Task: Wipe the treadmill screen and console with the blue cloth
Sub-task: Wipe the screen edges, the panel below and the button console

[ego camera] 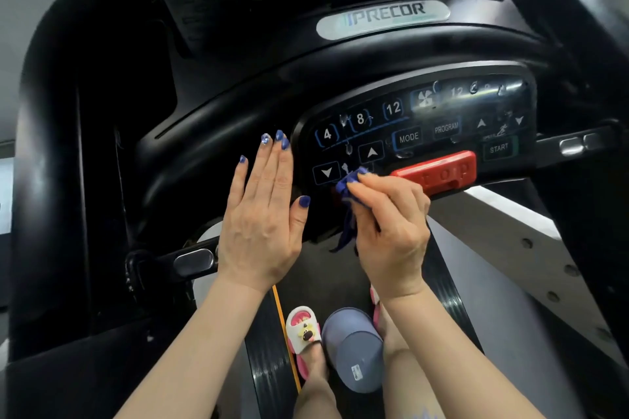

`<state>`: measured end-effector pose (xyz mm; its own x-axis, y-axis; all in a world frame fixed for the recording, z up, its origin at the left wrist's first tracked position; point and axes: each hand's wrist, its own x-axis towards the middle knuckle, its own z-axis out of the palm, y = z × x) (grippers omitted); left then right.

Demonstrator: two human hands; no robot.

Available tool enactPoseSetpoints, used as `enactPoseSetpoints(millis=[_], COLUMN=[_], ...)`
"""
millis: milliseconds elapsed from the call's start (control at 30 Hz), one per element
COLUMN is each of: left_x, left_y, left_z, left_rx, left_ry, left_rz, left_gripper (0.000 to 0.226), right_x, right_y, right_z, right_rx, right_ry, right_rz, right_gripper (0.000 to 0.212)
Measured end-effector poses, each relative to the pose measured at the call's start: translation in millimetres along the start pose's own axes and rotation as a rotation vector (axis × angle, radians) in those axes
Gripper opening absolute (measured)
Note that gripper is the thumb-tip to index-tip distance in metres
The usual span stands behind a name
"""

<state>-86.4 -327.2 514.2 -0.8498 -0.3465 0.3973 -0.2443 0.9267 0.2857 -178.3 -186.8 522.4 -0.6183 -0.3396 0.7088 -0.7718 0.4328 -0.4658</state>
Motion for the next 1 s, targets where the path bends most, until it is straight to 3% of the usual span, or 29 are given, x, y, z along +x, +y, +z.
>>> enactPoseSetpoints(millis=[133, 333, 533, 733, 1000], left_x=[0.4, -0.4, 1.0, -0.2, -0.4], left_y=[-0.6, -0.1, -0.9, 0.3, -2.6], left_z=[-0.6, -1.1, -1.7, -2.4, -3.0], left_rx=[0.004, -0.013, -0.027, -0.040, -0.093], left_ry=[-0.006, 0.004, 0.003, -0.004, 0.001], left_rz=[-0.003, -0.005, -0.006, -0.010, -0.009], left_gripper=[0.059, 0.058, 0.057, 0.056, 0.054], right_x=[10.8, -25.7, -7.5, -29.9, -5.2], right_y=[-17.0, -7.0, -20.5, -12.7, -19.4], right_z=[19.6, 8.2, 23.9, 6.4, 18.6], right_rx=[0.046, -0.025, 0.031, -0.054, -0.030], right_ry=[0.085, -0.134, -0.112, -0.238, -0.219], right_rz=[0.109, -0.027, -0.066, -0.159, -0.162], right_gripper=[0.017, 0.035, 0.032, 0.037, 0.031])
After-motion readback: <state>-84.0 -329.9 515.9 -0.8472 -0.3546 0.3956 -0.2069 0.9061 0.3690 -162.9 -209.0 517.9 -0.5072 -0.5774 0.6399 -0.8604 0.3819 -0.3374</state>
